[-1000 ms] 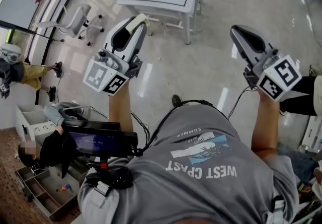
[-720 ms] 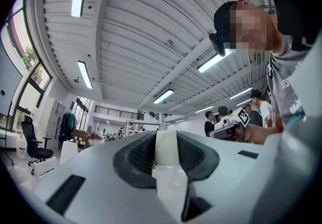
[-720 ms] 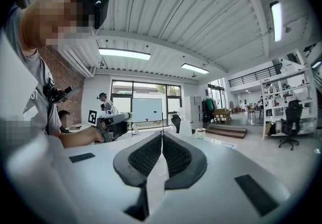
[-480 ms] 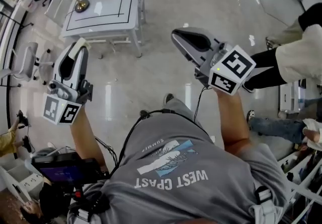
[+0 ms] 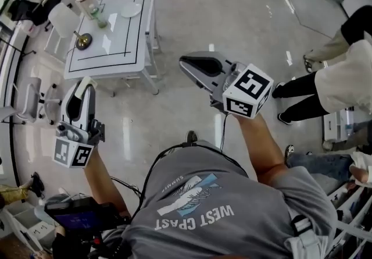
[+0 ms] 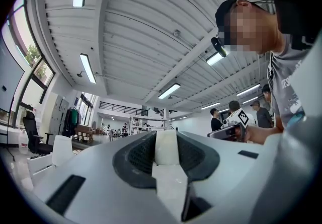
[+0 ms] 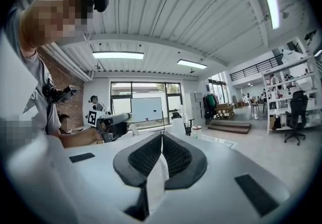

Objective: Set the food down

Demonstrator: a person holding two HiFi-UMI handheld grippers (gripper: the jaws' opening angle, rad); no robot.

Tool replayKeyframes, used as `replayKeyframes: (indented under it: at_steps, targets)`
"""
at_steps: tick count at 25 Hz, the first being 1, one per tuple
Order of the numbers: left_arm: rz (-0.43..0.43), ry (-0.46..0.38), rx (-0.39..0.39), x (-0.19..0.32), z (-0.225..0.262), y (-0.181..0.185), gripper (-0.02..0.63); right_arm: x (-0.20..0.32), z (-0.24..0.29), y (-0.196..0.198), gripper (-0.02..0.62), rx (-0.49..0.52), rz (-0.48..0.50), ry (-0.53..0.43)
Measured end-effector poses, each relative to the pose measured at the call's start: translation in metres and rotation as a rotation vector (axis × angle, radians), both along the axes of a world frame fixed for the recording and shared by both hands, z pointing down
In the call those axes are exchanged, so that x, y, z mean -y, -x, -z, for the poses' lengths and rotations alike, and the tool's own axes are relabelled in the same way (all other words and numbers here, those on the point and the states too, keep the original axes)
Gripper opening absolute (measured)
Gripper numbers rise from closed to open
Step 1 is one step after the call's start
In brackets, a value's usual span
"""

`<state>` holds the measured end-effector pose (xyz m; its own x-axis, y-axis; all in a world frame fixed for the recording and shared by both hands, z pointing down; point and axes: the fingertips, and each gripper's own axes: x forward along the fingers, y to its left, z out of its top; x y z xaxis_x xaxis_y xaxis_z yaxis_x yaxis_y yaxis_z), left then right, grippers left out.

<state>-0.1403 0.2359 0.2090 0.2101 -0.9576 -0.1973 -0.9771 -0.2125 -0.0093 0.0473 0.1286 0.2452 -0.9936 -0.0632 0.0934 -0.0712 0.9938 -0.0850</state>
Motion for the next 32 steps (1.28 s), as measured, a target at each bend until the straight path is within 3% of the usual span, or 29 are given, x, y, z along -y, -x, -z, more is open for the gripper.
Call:
replayKeyframes:
  at_steps: [11,18,25,32]
  targets:
    - [0.033,0.012,0.006,0.041,0.008,-0.006,0.104,0.036,0.013,-0.001,0.008,-0.009,0.050,0.010]
    - [0.008,0.049,-0.008,0.115,-0.019,0.051,0.104,0.101,-0.013,0.048,0.008,-0.016,0.019,0.044]
    - [-0.062,0.050,-0.008,0.164,-0.011,0.111,0.104,0.136,-0.002,0.099,0.008,-0.022,-0.061,0.036]
    - [-0.119,0.038,-0.016,0.181,-0.016,0.119,0.104,0.128,-0.002,0.102,0.008,-0.027,-0.108,0.024]
